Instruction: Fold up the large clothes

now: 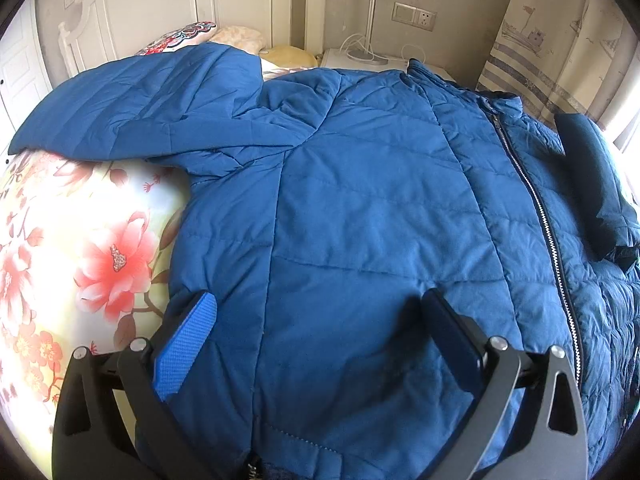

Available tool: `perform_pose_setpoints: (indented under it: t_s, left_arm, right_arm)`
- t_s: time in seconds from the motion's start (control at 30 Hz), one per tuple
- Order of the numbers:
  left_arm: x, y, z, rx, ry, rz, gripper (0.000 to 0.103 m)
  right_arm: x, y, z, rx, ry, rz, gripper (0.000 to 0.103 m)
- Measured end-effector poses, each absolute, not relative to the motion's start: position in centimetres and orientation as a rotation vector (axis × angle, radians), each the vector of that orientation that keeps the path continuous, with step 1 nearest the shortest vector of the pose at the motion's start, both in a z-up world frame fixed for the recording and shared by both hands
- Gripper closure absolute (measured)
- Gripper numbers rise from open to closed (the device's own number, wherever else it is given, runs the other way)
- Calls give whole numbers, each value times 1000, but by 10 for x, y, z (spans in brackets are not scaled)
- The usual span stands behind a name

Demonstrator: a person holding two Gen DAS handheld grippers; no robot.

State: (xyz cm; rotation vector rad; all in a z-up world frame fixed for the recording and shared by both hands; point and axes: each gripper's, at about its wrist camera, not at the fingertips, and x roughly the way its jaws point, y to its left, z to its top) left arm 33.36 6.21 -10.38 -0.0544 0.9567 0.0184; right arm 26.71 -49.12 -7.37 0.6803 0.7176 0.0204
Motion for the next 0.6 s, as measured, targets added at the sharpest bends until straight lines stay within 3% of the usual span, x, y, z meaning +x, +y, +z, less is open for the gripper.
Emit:
perform_pose_setpoints:
  t_s: [0.17,0.2,0.23,0.27,0.33,0.53,0.6]
  left_arm:
    - [332,63,-104,-62,953,14,2]
    - [332,64,-104,-64,953,13,2]
    - [332,64,-103,-66,952,12,2]
    - [333,64,-103,-68,951,11,2]
    - [332,64,-104,-68,951,11,2]
    - [331,64,-103,-71,948,9,2]
    - [331,65,-103,-76,946,6,2]
  right_arm:
    - [290,-528,-102,932,736,-82,39]
    - [294,-525,-104,942,724,-77,46]
    - [296,-521,-94,892,688,-75,66]
    - [300,-512,-87,837,660,-74,74]
    - [300,-480,-56,678,564,-2,81]
    - [303,-347,-8,225,507,286,80]
    - [314,-293,-15,97,571,398,72]
